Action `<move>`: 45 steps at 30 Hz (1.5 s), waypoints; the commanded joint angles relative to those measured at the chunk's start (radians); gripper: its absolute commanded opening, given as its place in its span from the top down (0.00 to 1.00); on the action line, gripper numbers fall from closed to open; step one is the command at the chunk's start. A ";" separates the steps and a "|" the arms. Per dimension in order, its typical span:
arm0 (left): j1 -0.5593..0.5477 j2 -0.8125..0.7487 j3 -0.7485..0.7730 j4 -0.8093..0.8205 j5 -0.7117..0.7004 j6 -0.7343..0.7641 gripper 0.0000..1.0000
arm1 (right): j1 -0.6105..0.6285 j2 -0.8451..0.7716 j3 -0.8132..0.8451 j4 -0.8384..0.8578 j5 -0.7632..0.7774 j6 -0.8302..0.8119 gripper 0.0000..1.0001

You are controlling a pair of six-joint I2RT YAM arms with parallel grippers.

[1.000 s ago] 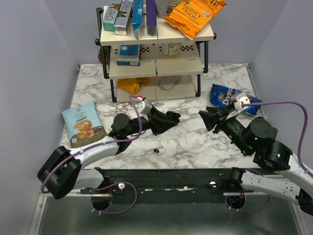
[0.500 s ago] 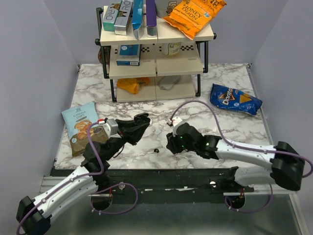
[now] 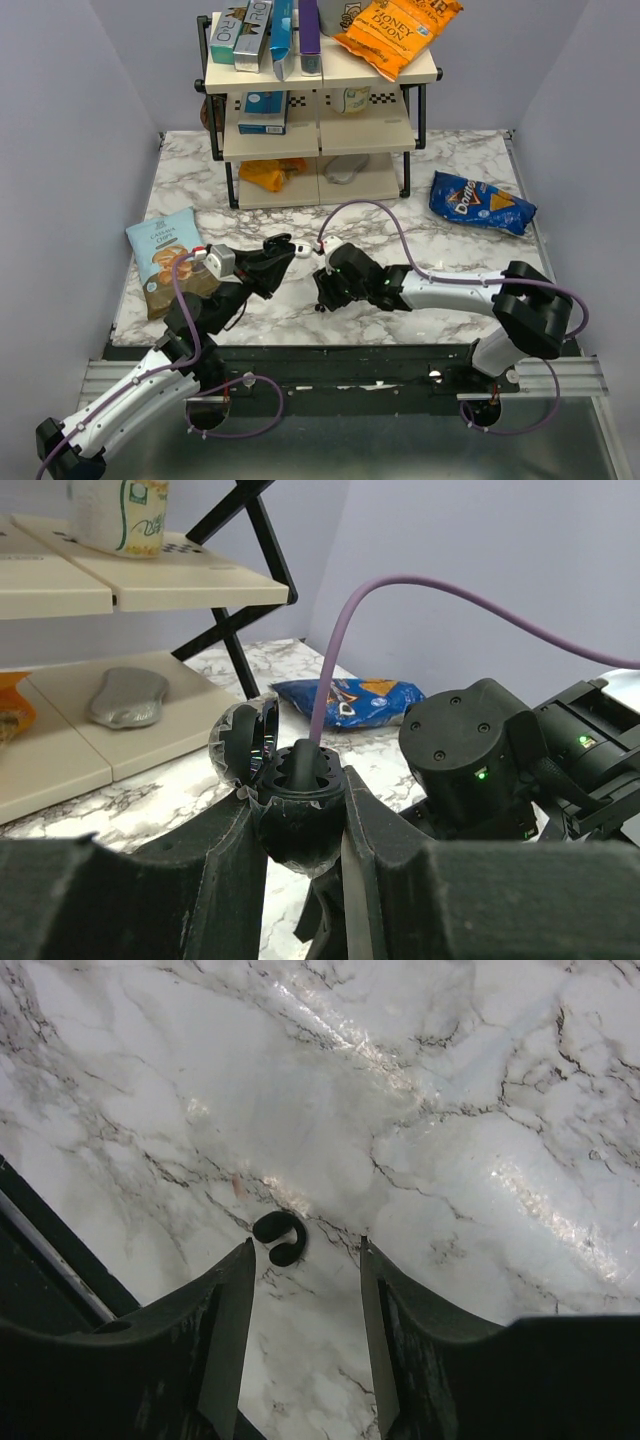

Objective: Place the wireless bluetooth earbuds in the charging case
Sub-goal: Pick up the earbud from the center of the board.

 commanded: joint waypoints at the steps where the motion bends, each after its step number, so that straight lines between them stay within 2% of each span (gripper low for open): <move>1: -0.005 -0.010 0.030 -0.047 -0.028 0.006 1.00 | 0.007 0.045 0.044 -0.010 0.044 -0.037 0.45; 25: -0.007 0.007 0.027 -0.039 -0.025 -0.001 1.00 | 0.095 0.189 0.092 -0.081 0.191 -0.061 0.46; 37: -0.011 -0.001 0.024 -0.041 -0.026 -0.006 1.00 | 0.158 0.157 0.099 -0.124 0.234 -0.020 0.45; 45: -0.016 -0.018 0.023 -0.049 -0.032 -0.010 1.00 | 0.173 0.159 0.099 -0.127 0.211 -0.011 0.46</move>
